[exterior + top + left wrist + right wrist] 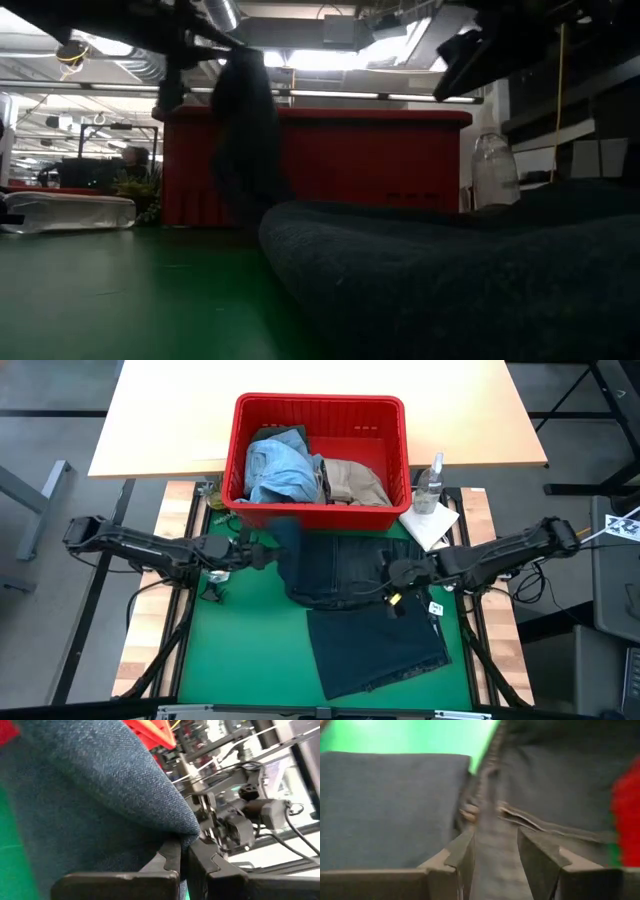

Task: Fold laundry
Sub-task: Fold the dark blue jeans

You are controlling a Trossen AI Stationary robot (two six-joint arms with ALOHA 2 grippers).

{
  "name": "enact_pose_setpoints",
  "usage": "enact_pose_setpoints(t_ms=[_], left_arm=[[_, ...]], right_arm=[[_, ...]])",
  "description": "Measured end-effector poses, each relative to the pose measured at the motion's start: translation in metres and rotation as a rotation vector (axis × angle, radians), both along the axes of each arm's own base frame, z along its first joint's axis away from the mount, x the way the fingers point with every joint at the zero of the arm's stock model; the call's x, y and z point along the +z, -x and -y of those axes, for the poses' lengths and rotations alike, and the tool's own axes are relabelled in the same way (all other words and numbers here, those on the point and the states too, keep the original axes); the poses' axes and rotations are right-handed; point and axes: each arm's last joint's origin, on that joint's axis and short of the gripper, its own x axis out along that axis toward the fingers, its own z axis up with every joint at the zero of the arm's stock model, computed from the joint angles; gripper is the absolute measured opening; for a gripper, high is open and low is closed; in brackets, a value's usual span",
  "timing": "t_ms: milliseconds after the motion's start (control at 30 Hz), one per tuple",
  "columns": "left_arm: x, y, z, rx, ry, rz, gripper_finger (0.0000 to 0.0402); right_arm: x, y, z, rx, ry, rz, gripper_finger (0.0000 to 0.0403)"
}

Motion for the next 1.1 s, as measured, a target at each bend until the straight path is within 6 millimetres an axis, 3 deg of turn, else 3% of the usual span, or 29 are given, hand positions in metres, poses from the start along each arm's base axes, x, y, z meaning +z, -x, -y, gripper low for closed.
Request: enact_pose_setpoints(t_ms=[267,733,933,1100], left_arm=[[-0.009,-0.045,0.004,-0.014,-0.005,-0.037,0.0],[-0.005,-0.172,0.014,-0.126,-0.266,-0.14,0.0009],[-0.029,-0.204,0.015,-0.13,-0.276,-0.191,0.001],[-0.054,-0.212,0.009,-0.115,-0.198,-0.238,0.0011]], right_arm=[[0.018,0.025,0.01,-0.102,0.093,0.026,0.0147],[0.017,0.032,0.012,-0.107,0.114,-0.017,0.0147],[0.014,0.035,0.013,-0.104,0.126,-0.062,0.0147],[0.013,0.036,0.013,-0.103,0.13,-0.075,0.0147]])
